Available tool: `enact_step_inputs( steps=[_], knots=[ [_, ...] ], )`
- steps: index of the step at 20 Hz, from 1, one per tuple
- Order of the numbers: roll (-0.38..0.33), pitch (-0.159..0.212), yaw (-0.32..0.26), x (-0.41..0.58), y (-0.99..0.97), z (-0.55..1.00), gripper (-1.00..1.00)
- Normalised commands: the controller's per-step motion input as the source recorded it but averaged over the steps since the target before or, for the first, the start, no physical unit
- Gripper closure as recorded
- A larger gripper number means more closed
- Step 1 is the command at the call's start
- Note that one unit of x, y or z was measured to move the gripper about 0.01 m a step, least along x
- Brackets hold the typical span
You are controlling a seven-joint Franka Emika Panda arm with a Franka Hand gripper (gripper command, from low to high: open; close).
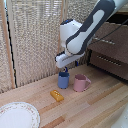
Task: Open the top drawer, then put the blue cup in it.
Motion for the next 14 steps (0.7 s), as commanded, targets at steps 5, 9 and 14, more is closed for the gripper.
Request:
enact_step_inputs(
  steps=[5, 9, 14],
  knots=[
    [0.028, 0.073, -0.056, 0.295, 0.00, -0.16, -1.00],
    [0.030, 0.031, -0.078, 0.174, 0.00, -0.32, -1.00],
    [0.057, 0.001, -0.041, 0.185, -0.05, -0.34, -1.00]
  ],
)
